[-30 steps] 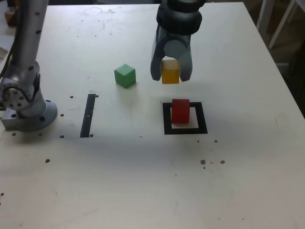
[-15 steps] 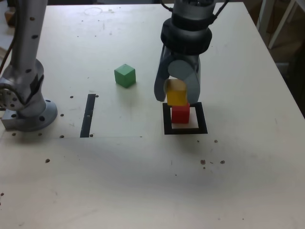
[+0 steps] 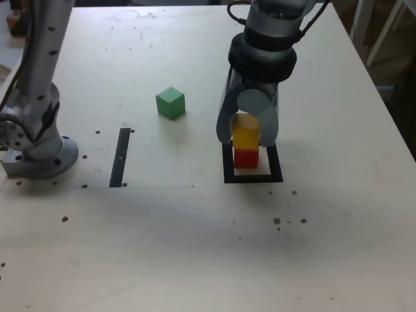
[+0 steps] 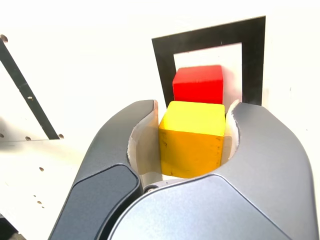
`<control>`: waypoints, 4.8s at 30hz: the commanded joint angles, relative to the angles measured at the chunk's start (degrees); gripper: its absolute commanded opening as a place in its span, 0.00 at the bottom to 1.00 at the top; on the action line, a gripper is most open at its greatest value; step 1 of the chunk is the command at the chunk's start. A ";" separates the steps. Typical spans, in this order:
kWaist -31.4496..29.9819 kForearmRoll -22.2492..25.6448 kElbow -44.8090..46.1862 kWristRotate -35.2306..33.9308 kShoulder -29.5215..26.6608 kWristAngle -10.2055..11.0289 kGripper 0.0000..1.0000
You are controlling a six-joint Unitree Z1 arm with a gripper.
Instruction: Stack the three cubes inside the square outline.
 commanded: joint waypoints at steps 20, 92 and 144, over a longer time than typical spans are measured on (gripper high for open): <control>2.12 -0.80 1.65 0.91 0.85 -0.07 0.85; 34.19 -10.71 27.39 -6.92 -8.17 -1.28 0.96; 22.70 -0.95 10.62 -2.34 -8.22 3.14 0.26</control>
